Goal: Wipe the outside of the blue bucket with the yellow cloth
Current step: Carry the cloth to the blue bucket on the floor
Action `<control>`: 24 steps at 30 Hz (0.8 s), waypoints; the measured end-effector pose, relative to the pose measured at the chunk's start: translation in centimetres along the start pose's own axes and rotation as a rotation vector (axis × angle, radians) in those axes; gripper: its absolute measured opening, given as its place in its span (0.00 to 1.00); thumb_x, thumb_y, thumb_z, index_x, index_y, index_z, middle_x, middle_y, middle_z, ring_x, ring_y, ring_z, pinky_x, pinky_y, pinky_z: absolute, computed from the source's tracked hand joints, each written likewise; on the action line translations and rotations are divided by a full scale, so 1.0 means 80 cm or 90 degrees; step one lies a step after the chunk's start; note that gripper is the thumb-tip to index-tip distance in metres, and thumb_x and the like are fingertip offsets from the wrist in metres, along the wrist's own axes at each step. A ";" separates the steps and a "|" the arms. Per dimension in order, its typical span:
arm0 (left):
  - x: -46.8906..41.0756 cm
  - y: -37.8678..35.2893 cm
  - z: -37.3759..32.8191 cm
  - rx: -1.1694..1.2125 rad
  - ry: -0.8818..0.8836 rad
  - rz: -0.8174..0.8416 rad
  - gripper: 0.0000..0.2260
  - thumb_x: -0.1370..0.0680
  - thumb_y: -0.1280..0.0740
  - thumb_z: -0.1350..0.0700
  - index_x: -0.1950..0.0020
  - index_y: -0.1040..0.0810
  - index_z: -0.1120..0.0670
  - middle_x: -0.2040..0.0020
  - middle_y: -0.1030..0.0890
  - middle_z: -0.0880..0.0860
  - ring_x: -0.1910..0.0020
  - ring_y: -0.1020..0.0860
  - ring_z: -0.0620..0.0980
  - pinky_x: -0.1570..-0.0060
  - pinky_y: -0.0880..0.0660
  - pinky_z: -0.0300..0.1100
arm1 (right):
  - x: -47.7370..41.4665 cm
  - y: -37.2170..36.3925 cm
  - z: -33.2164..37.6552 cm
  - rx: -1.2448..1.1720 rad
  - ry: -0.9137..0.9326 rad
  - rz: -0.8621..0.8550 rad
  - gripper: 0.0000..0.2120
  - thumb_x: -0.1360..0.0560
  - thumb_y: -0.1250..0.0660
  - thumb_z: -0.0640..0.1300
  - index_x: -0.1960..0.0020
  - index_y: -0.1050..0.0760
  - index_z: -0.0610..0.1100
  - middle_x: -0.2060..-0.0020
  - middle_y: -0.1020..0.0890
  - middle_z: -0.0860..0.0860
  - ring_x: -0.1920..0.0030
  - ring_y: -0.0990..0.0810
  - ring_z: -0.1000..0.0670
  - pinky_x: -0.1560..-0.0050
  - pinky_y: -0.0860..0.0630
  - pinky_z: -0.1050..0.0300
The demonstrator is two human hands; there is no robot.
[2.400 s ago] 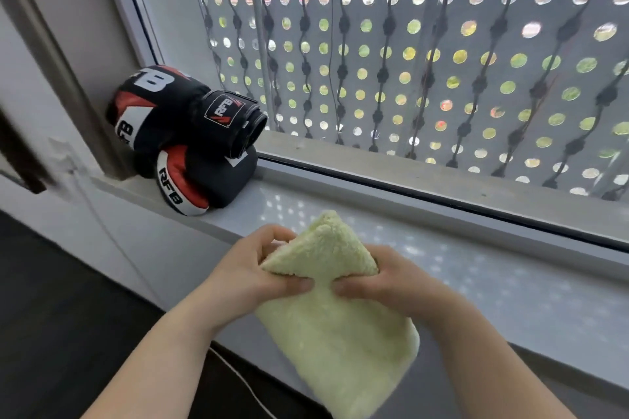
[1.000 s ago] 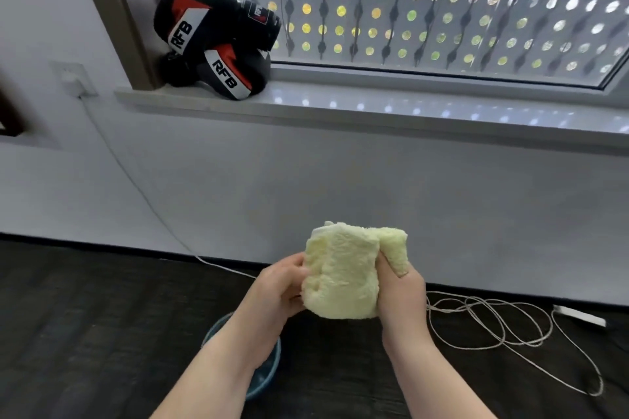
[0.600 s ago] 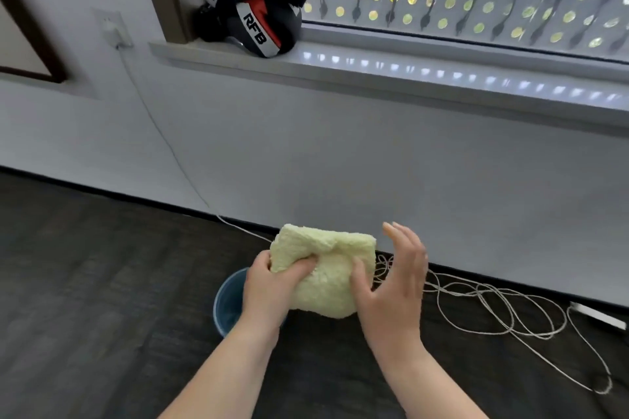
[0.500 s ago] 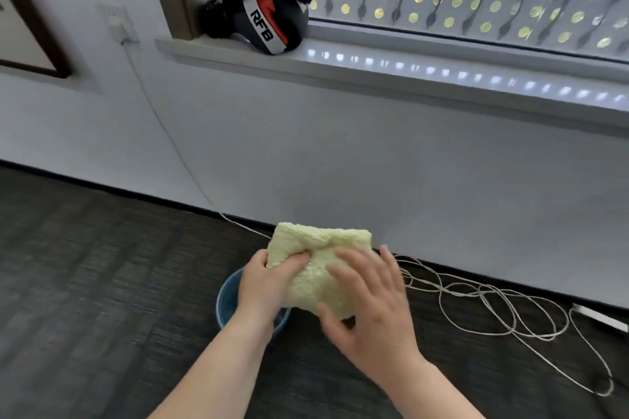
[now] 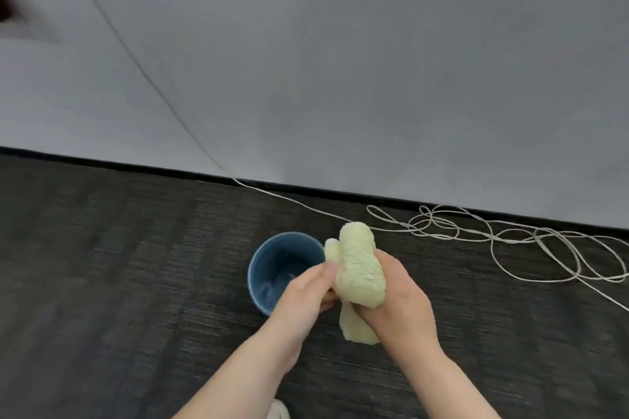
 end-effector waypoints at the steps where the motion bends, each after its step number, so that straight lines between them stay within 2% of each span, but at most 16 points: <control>1: -0.019 0.007 0.022 -0.022 0.002 0.003 0.13 0.23 0.45 0.46 0.57 0.20 0.40 0.56 0.16 0.39 0.53 0.21 0.36 0.57 0.28 0.29 | -0.008 -0.018 -0.020 -0.027 -0.016 0.008 0.18 0.34 0.32 0.51 0.56 0.37 0.70 0.62 0.26 0.65 0.62 0.27 0.61 0.66 0.35 0.67; 3: -0.066 0.023 0.067 -0.052 -0.007 -0.005 0.13 0.23 0.45 0.47 0.55 0.20 0.40 0.54 0.16 0.40 0.51 0.22 0.37 0.54 0.30 0.32 | -0.028 -0.057 -0.067 -0.068 -0.038 -0.012 0.20 0.35 0.32 0.53 0.56 0.39 0.74 0.57 0.26 0.67 0.59 0.27 0.64 0.63 0.34 0.65; 6: -0.139 0.042 0.145 -0.085 -0.059 -0.009 0.12 0.23 0.44 0.48 0.55 0.21 0.40 0.57 0.16 0.38 0.52 0.22 0.34 0.53 0.28 0.29 | -0.053 -0.115 -0.145 -0.093 -0.057 -0.055 0.21 0.36 0.34 0.53 0.58 0.39 0.78 0.61 0.27 0.72 0.60 0.29 0.72 0.64 0.36 0.69; 8: -0.185 0.057 0.196 -0.146 -0.106 -0.034 0.11 0.23 0.42 0.51 0.57 0.21 0.40 0.62 0.16 0.37 0.54 0.21 0.34 0.52 0.28 0.26 | -0.068 -0.151 -0.205 -0.106 -0.105 -0.093 0.18 0.39 0.36 0.56 0.58 0.38 0.77 0.63 0.26 0.71 0.62 0.28 0.68 0.65 0.36 0.67; 9: -0.207 0.068 0.220 -0.196 -0.133 -0.062 0.11 0.24 0.40 0.54 0.60 0.22 0.41 0.64 0.16 0.39 0.55 0.21 0.37 0.53 0.28 0.25 | -0.075 -0.167 -0.236 -0.111 -0.128 -0.114 0.16 0.40 0.37 0.57 0.56 0.36 0.73 0.64 0.25 0.69 0.62 0.27 0.65 0.66 0.34 0.63; 11: -0.250 0.093 0.270 -0.305 -0.162 -0.108 0.12 0.25 0.37 0.57 0.63 0.24 0.41 0.62 0.20 0.39 0.54 0.22 0.42 0.57 0.29 0.26 | -0.087 -0.198 -0.296 -0.115 -0.159 -0.161 0.12 0.40 0.38 0.60 0.56 0.31 0.63 0.67 0.21 0.61 0.65 0.24 0.58 0.67 0.33 0.58; 14: -0.301 0.122 0.344 -0.448 -0.146 -0.148 0.03 0.29 0.33 0.51 0.57 0.22 0.44 0.56 0.21 0.41 0.48 0.23 0.44 0.50 0.31 0.35 | -0.103 -0.243 -0.365 -0.120 -0.163 -0.212 0.12 0.39 0.38 0.60 0.58 0.30 0.57 0.70 0.20 0.56 0.68 0.23 0.53 0.69 0.33 0.57; 17: -0.329 0.128 0.392 -0.626 -0.171 -0.176 0.21 0.35 0.31 0.40 0.45 0.24 0.46 0.45 0.20 0.44 0.43 0.26 0.45 0.45 0.35 0.37 | -0.120 -0.286 -0.406 -0.152 -0.165 -0.224 0.18 0.38 0.32 0.57 0.51 0.32 0.55 0.64 0.22 0.56 0.63 0.23 0.47 0.63 0.32 0.53; 19: -0.335 0.127 0.405 -0.740 -0.197 -0.164 0.25 0.36 0.31 0.38 0.42 0.25 0.47 0.42 0.21 0.44 0.42 0.27 0.45 0.43 0.36 0.39 | -0.127 -0.299 -0.417 -0.172 -0.176 -0.229 0.22 0.36 0.29 0.52 0.47 0.35 0.52 0.64 0.26 0.58 0.60 0.25 0.46 0.59 0.32 0.52; 22: -0.335 0.132 0.416 -0.878 -0.223 -0.150 0.18 0.31 0.34 0.43 0.44 0.24 0.46 0.44 0.20 0.44 0.43 0.26 0.46 0.44 0.38 0.39 | -0.133 -0.300 -0.418 -0.173 -0.163 -0.235 0.21 0.35 0.29 0.50 0.50 0.38 0.54 0.64 0.29 0.61 0.60 0.27 0.47 0.58 0.33 0.52; 24: -0.333 0.139 0.420 -0.866 -0.253 -0.176 0.12 0.29 0.36 0.46 0.48 0.22 0.46 0.47 0.18 0.44 0.46 0.25 0.46 0.45 0.38 0.38 | -0.136 -0.298 -0.417 -0.173 -0.141 -0.246 0.20 0.35 0.29 0.50 0.53 0.39 0.56 0.64 0.29 0.61 0.63 0.27 0.50 0.60 0.34 0.53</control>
Point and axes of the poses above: each hand's wrist, its own x-axis away from the middle knuckle, its own y-axis out of the back of the hand, z = x × y, the point moved 4 cm from there along -x, towards the middle knuckle
